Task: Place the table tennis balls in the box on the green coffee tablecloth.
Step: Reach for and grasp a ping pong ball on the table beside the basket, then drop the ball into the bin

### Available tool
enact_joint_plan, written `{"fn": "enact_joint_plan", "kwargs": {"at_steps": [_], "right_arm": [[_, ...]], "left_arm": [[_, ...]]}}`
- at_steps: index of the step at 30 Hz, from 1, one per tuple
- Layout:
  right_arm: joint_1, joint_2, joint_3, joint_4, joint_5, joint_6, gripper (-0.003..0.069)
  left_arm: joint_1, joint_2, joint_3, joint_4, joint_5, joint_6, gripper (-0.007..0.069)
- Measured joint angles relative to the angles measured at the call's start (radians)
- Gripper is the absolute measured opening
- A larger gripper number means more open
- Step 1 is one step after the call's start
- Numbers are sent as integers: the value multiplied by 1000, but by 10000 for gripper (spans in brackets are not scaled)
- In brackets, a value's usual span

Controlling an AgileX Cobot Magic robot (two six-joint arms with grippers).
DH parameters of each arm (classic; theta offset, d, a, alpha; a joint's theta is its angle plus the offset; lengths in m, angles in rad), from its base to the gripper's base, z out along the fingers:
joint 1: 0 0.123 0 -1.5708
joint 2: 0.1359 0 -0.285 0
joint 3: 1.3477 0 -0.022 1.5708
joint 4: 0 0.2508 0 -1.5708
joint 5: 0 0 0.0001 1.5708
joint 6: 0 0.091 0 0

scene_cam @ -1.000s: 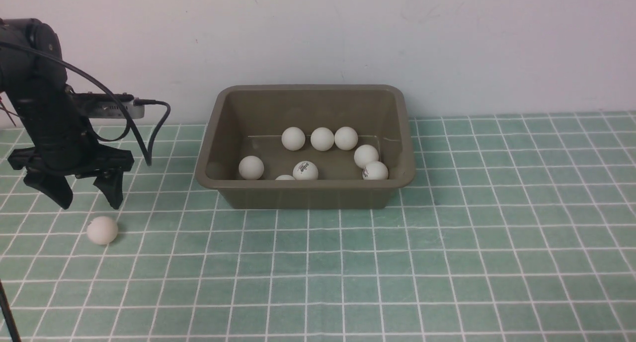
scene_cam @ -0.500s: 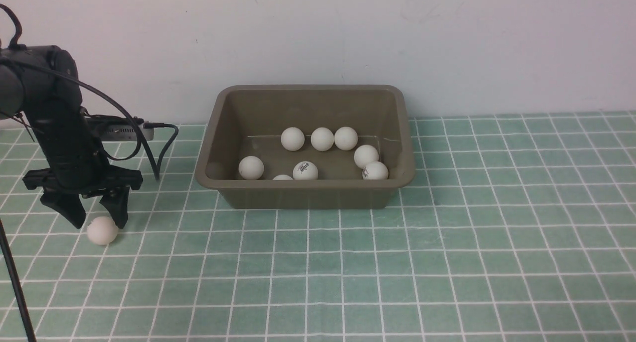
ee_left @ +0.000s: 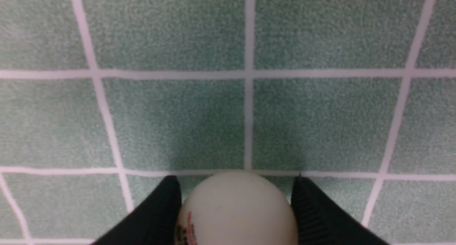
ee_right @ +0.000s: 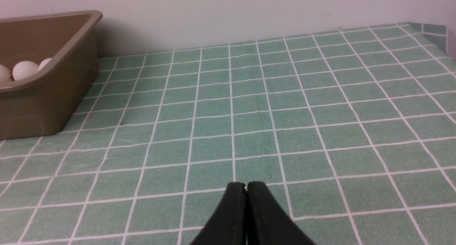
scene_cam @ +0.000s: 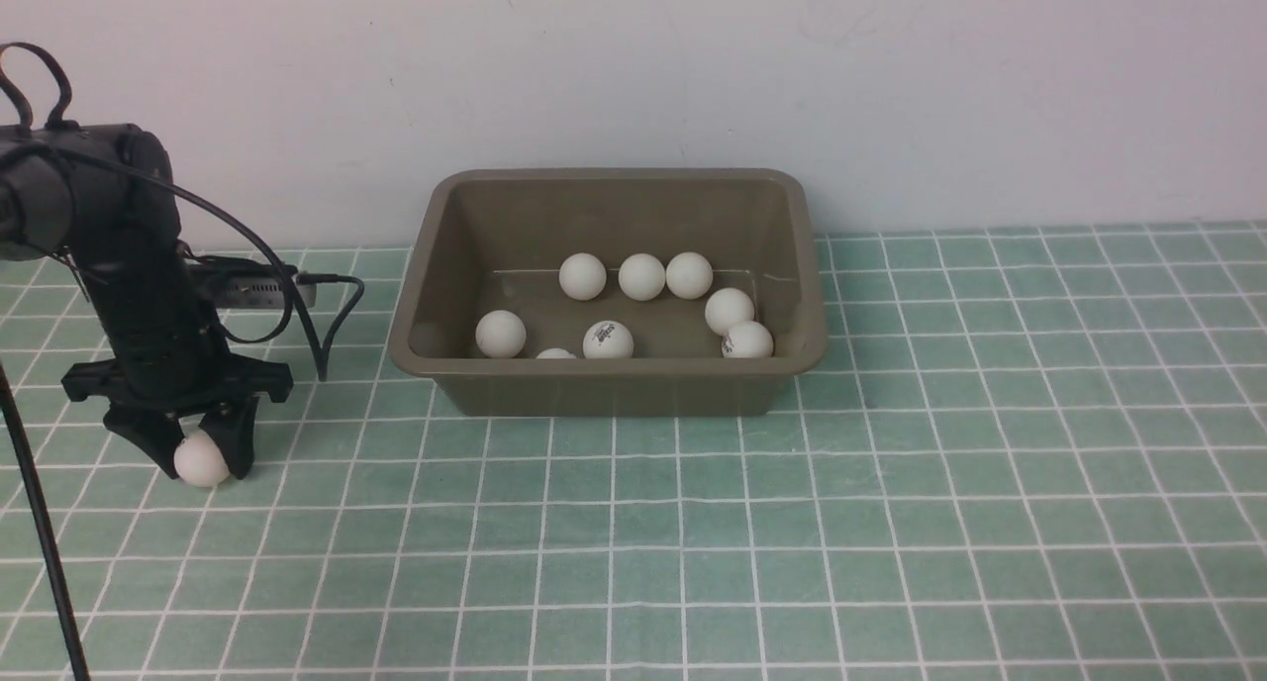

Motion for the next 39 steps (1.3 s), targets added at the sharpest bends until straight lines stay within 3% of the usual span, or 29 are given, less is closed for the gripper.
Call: {"fn": "enact_joint_plan", "kwargs": {"at_steps": [7,11,19,24,29,34,39], "right_arm": [[0,0,0,0,0,0,-10],[0,0,0,0,0,0,-10],[0,0,0,0,0,0,-10],[0,0,0,0,0,0,-10],[0,0,0,0,0,0,-10],[0,0,0,0,0,0,-10],[0,0,0,0,0,0,-10]], "left_arm": [[-1,-59,-40,-10,0,1,352],[-25,-158,-87,-129,1,11,352],[-202,-230,-166,-300,10,86,352],[-342,-228,-167,-284,-58,93,352],[-415,-194,-167,-224,-169,118,352],[-423,-114,-167,-206,-224,123,374],[-423,-50,-168,-200,-242,123,472]]}}
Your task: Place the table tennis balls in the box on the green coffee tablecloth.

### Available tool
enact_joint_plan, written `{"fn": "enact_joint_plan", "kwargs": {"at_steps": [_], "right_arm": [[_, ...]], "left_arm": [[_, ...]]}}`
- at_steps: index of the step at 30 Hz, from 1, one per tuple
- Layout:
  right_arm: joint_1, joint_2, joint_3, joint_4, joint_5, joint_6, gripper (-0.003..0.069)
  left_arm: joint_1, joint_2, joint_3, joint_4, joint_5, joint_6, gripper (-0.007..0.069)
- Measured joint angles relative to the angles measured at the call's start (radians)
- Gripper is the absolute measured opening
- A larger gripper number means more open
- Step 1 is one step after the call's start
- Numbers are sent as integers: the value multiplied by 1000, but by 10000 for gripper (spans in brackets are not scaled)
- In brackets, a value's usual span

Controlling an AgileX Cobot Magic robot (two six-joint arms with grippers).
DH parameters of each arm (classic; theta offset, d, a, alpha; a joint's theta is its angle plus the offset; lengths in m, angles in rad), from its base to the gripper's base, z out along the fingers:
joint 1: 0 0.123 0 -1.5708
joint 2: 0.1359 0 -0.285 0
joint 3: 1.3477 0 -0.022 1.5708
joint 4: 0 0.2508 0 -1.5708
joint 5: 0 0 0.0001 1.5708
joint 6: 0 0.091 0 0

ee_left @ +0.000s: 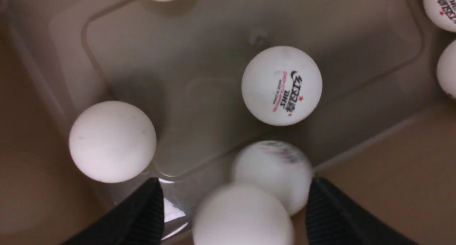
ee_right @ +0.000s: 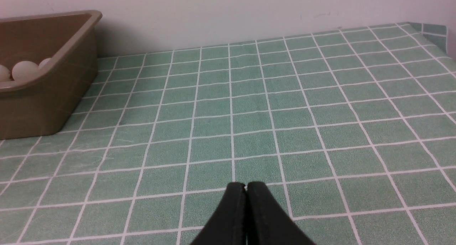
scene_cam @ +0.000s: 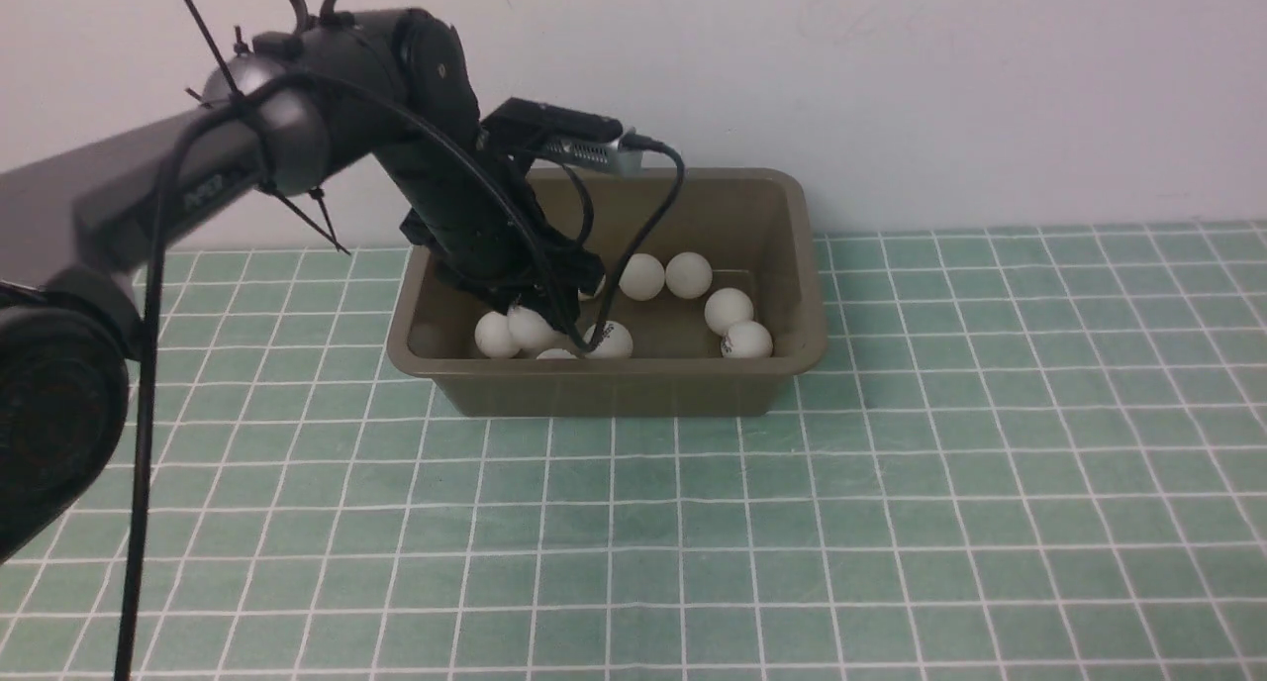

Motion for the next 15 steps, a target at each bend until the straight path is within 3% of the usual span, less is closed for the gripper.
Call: {"fn": "enact_joint_plan", "kwargs": {"at_steps": [4,8,11,15], "right_arm": [[0,0,0,0,0,0,-10],[0,0,0,0,0,0,-10],[0,0,0,0,0,0,-10],[0,0,0,0,0,0,-10]], "left_arm": [[0,2,-46,1,20,0,490],[0,2,-172,13,169,0,475],[-1,-11,-322,63,249,-2,388],[-1,-103,-365,126,260,-10,221]]}}
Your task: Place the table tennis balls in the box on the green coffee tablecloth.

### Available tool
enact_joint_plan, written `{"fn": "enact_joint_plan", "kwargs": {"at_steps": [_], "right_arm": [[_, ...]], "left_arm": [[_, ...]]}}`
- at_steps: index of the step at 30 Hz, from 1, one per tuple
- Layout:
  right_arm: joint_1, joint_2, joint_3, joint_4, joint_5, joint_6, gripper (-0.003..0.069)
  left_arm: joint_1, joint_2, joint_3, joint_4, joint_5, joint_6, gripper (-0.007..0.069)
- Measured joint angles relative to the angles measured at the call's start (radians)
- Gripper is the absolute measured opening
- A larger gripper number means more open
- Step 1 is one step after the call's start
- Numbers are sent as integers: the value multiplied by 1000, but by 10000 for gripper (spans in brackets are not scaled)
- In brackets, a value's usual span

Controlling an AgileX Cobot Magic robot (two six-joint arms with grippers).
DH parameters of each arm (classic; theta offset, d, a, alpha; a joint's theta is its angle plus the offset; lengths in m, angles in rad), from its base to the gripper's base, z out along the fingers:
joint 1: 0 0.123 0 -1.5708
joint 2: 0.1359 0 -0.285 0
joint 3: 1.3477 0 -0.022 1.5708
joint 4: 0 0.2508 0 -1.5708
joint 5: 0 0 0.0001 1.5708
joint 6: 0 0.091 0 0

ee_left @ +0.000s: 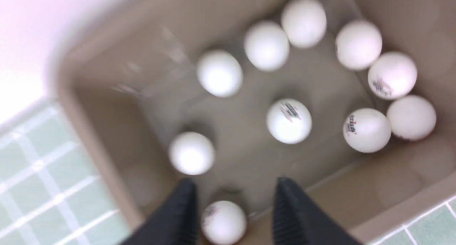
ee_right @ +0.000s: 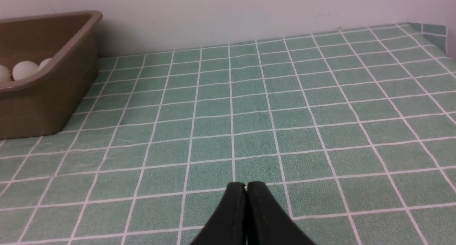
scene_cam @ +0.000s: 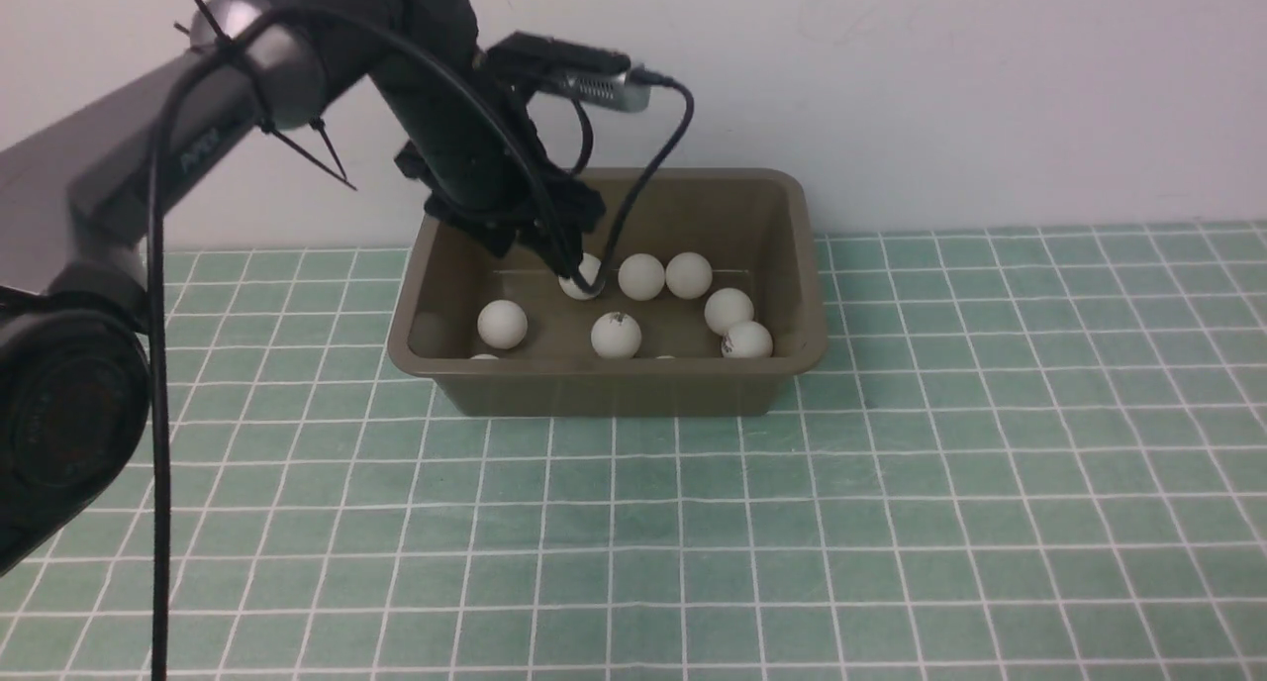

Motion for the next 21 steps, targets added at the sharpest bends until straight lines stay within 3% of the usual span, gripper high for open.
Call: {"fn": "enact_joint_plan", "kwargs": {"at_steps": [2,5,15,21], "right_arm": [[0,0,0,0,0,0,-10],[0,0,0,0,0,0,-10],[0,0,0,0,0,0,-10],[0,0,0,0,0,0,-10]], "left_arm": [[0,-63,-4,22,9,-10,113],[0,-150,-5,31,20,-14,20],[-2,-440,18,-30,28,-16,-5],[-2,-669,255,-26,33,20,-5]]}}
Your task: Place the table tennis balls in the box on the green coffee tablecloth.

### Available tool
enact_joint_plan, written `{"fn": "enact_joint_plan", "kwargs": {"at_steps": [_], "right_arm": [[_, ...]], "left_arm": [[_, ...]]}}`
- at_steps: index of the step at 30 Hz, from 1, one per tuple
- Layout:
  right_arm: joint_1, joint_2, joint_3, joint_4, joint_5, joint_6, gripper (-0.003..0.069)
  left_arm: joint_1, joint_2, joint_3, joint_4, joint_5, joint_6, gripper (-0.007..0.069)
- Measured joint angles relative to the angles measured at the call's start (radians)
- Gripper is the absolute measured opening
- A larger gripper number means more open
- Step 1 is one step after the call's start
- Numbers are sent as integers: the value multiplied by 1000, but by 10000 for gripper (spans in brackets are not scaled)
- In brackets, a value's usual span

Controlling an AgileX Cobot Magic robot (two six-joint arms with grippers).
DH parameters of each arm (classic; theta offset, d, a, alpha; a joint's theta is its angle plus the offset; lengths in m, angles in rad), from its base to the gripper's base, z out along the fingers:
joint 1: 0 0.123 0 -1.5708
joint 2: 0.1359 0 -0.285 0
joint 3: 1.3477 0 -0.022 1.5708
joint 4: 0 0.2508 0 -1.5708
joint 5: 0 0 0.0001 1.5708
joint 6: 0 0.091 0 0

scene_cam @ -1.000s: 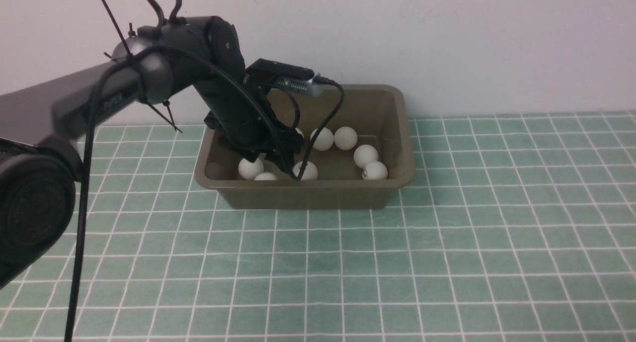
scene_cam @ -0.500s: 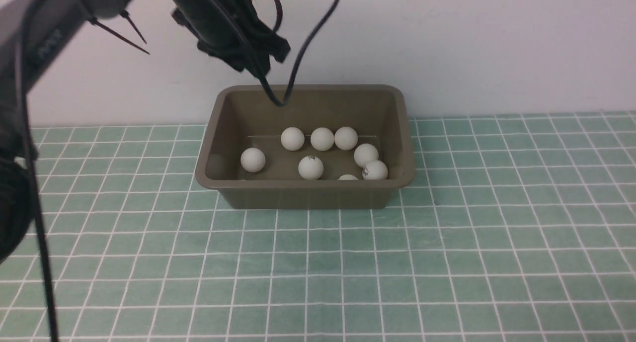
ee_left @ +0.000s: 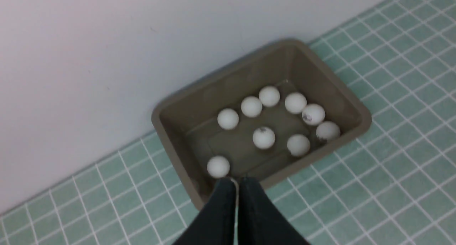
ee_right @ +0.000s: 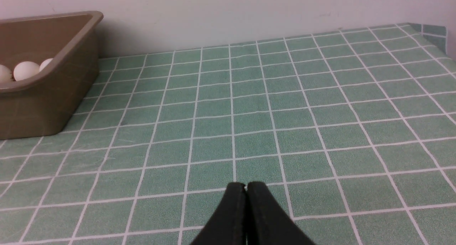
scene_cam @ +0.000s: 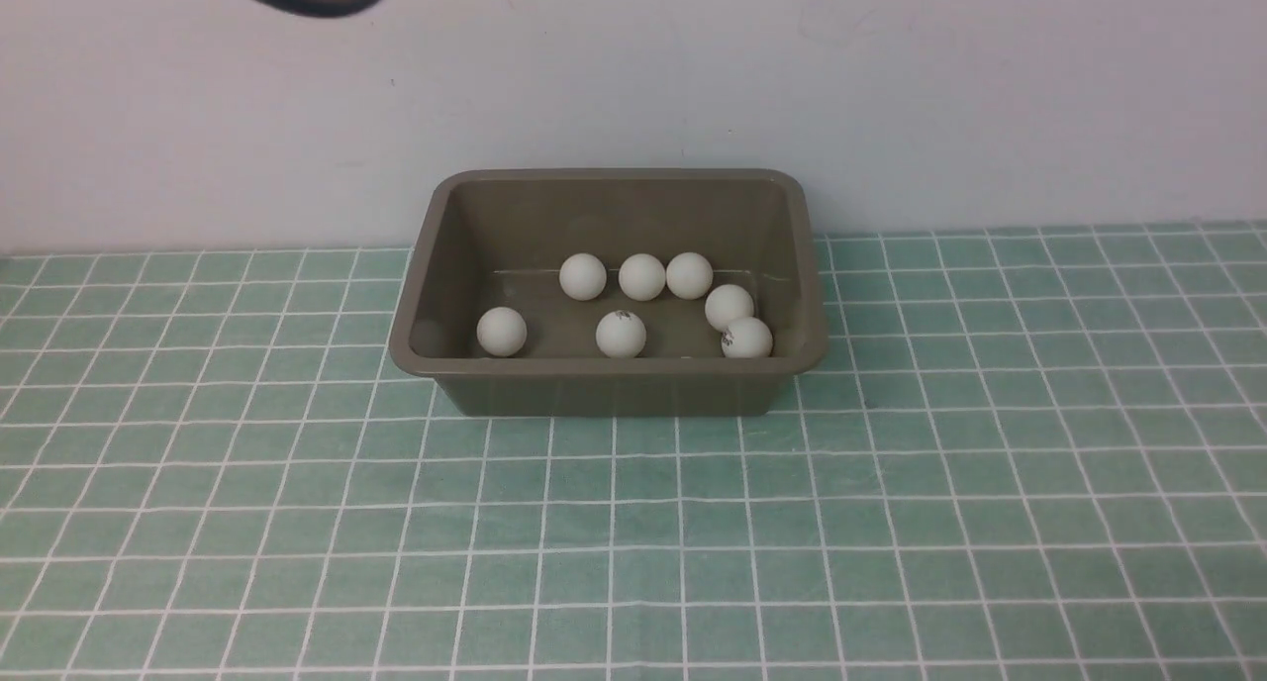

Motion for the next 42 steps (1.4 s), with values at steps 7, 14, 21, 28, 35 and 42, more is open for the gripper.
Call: {"fn": "enact_joint_plan", "kwargs": {"at_steps": [7,14,21,28,35,42], "right_arm": [[0,0,0,0,0,0,-10],[0,0,0,0,0,0,-10],[0,0,0,0,0,0,-10],[0,0,0,0,0,0,-10],[0,0,0,0,0,0,-10],[0,0,0,0,0,0,-10]], "left_arm": [[0,-235,400,40,-2,-16,-5],[0,-285,546,188,-19,-47,-5],[0,-272,551,416,-25,-46,-5],[72,-429,584,446,-38,-123,-5],[173,-587,658,447,-37,-255,-5],[272,-759,852,447,-143,-354,-5]]}}
